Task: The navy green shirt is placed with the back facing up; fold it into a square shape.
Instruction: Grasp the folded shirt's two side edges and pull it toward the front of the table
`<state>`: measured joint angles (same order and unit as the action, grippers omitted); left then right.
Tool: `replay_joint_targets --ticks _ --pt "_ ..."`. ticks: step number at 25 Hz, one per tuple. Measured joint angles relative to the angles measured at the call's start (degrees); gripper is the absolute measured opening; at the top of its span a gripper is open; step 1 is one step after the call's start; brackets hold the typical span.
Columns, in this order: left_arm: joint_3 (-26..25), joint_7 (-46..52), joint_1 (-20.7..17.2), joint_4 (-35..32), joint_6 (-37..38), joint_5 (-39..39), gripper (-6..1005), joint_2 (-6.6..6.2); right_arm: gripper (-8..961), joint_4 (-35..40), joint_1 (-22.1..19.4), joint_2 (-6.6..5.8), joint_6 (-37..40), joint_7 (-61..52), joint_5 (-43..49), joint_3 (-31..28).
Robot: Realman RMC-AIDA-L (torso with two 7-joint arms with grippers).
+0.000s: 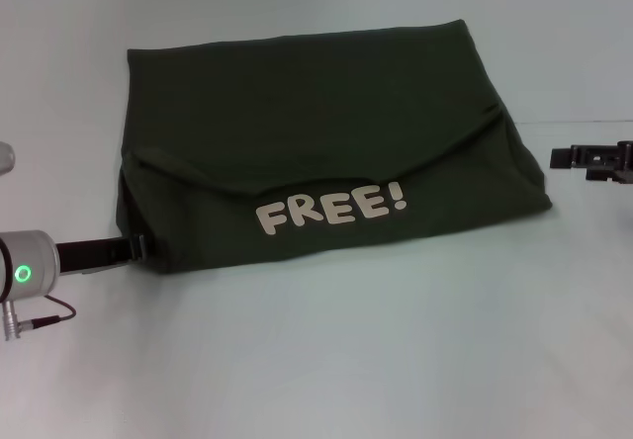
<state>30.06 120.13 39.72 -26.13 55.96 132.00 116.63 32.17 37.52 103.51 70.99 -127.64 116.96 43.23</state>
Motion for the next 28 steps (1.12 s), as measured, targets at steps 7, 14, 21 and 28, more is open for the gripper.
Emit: replay_joint_targets --ticks 7,14,21,28 --pt "0.0 0.0 -0.1 -0.1 0.1 -0.1 33 0.00 891 0.3 5.3 -0.21 -0.7 -7.4 13.9 0.2" --pt "0.0 0.0 -0.1 -0.2 0.2 0.0 33 0.00 890 -0.2 6.7 1.17 -5.3 -7.4 17.3 0.3" --pt "0.0 0.0 0.0 -0.2 0.2 0.0 34 0.00 888 -1.2 7.2 3.80 -11.8 -6.7 18.6 0.7" --pt "0.0 -0.2 0.0 -0.2 0.2 0.0 33 0.00 884 -6.4 9.3 5.75 -19.9 -3.8 19.0 1.3"
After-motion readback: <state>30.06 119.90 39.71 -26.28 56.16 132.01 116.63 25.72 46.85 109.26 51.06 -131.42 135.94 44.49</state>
